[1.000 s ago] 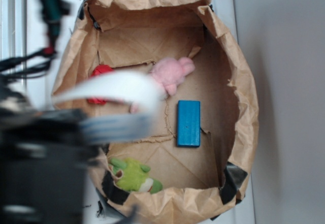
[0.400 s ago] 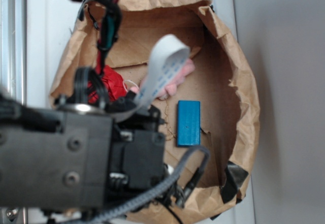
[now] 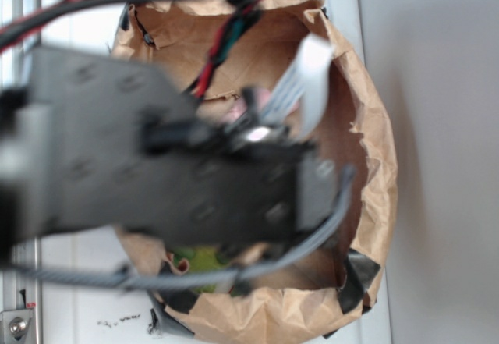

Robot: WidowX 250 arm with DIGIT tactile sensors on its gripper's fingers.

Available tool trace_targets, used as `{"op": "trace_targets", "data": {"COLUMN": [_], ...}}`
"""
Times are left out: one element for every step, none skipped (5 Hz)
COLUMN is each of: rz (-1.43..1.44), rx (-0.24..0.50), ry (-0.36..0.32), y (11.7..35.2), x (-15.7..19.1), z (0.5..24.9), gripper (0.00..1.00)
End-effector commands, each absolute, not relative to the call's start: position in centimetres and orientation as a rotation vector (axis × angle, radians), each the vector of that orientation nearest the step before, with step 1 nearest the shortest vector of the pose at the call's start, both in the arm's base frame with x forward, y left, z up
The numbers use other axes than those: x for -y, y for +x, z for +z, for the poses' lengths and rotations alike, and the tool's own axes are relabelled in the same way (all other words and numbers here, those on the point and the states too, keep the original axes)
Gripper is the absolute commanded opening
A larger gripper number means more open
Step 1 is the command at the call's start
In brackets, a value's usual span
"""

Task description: Grab the blue block.

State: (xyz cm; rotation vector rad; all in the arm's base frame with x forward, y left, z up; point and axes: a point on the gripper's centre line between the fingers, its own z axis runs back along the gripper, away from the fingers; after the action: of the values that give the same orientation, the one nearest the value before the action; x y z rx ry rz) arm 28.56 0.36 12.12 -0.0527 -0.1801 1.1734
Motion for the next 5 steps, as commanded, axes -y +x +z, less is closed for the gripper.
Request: {"op": "trace_targets", "data": {"rz": [1.28, 1.328, 1.362, 1.386, 1.366], "rx": [0.244, 0.211, 0.13, 0.099, 0.095], "ry": [-0.101, -0.112, -0.131, -0.142, -0.161], "y": [29.6, 31.4, 33.0, 32.8, 31.7], "x": [-5.9, -5.9, -4.0, -1.7, -0.1], "z": [13.5, 13.3, 13.2, 13.1, 12.5], "gripper": [1.0, 1.0, 1.0, 1.0, 1.0]}}
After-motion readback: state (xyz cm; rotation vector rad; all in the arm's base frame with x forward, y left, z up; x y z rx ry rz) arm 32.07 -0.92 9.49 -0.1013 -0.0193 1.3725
